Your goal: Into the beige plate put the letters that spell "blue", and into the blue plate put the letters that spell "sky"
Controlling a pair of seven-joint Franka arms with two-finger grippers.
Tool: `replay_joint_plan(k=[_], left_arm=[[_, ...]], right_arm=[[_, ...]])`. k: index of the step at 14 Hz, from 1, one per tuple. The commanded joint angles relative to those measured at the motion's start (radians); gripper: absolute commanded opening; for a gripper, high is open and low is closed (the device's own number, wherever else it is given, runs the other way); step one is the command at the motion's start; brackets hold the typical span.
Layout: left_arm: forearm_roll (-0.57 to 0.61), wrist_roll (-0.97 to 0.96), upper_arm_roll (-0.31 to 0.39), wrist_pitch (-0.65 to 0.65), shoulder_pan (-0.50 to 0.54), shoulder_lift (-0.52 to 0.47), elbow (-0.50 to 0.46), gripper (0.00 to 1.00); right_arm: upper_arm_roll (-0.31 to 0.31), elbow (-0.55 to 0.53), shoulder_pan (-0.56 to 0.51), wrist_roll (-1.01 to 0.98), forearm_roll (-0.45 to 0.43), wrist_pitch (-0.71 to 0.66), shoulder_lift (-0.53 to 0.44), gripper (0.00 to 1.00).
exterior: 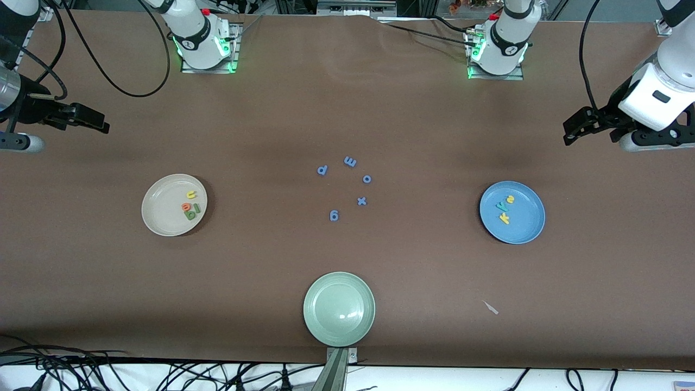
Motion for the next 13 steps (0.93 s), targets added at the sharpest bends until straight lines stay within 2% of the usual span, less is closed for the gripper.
replay_joint_plan(k=[1,13], left_arm=[[0.023,0.022,-0.009,-0.021,0.009,0.008,0.027,1.00],[0.023,0.022,-0.010,-0.024,0.008,0.008,0.027,1.00]], right_arm=[[0.024,0.014,-0.012,-0.002,-0.012,-0.012,-0.005,1.00],[0.025,0.063,-0.001,0.010,-0.018,-0.006,0.047,1.00]])
